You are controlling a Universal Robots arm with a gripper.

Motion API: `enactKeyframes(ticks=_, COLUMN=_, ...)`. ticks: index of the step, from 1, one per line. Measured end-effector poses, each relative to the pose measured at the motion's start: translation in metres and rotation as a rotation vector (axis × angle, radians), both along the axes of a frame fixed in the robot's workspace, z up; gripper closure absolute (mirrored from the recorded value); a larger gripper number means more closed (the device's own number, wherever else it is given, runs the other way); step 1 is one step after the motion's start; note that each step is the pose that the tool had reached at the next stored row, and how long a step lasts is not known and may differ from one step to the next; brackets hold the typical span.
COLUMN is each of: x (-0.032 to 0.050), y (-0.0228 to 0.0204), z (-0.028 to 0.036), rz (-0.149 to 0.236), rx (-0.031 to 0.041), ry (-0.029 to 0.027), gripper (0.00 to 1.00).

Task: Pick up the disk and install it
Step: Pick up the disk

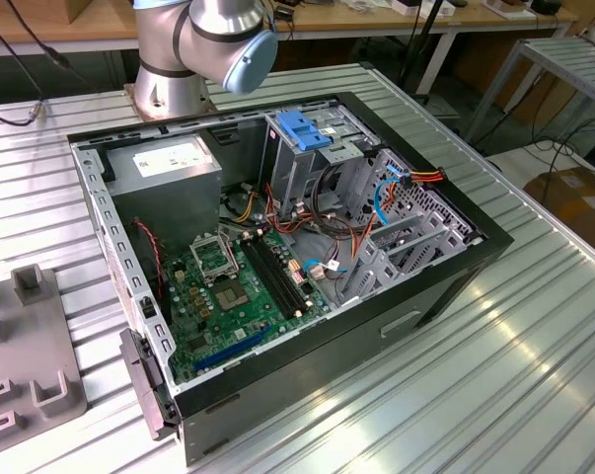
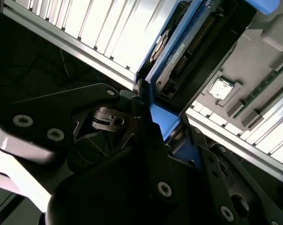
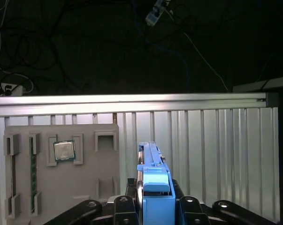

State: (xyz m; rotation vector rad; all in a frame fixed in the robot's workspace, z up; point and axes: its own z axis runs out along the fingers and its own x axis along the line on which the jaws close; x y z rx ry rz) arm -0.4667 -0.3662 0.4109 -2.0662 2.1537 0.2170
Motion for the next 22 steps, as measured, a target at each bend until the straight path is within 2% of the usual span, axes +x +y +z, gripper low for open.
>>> enactKeyframes(ticks=4, x=0.0001, y=-0.0001, z=0.0014, rz=0.000, rx=-0.0007, ry=0.0002, gripper=0.63)
enactKeyframes(ticks=6, x=0.0002, y=-0.0001, z=0.0025, rz=0.000, rx=-0.0102, ry=0.0004, gripper=0.63)
enactKeyframes(ticks=9, x=0.0001, y=-0.0001, z=0.0048, rz=0.000, rx=-0.0294, ry=0.0003, gripper=0.63)
enactKeyframes(ticks=13, x=0.0001, y=0.0000, z=0.0101, rz=0.000, rx=-0.0414, ry=0.0001, gripper=0.63)
enactKeyframes(ticks=14, x=0.0001, y=0.0000, z=0.0114, rz=0.000, rx=-0.0467, ry=0.0002, gripper=0.63)
enactKeyframes(ticks=16, x=0.0001, y=0.0000, z=0.0133, rz=0.000, rx=-0.0622, ry=0.0000, gripper=0.63)
enactKeyframes(ticks=17, x=0.0001, y=0.0000, z=0.0156, rz=0.000, rx=-0.0827, ry=0.0003, gripper=0.63)
enactKeyframes(ticks=18, x=0.0001, y=-0.0001, z=0.0179, rz=0.000, rx=-0.0904, ry=0.0002, gripper=0.63)
enactKeyframes(ticks=22, x=0.0001, y=-0.0001, z=0.0266, rz=0.000, rx=-0.0938, ry=0.0002, gripper=0.63)
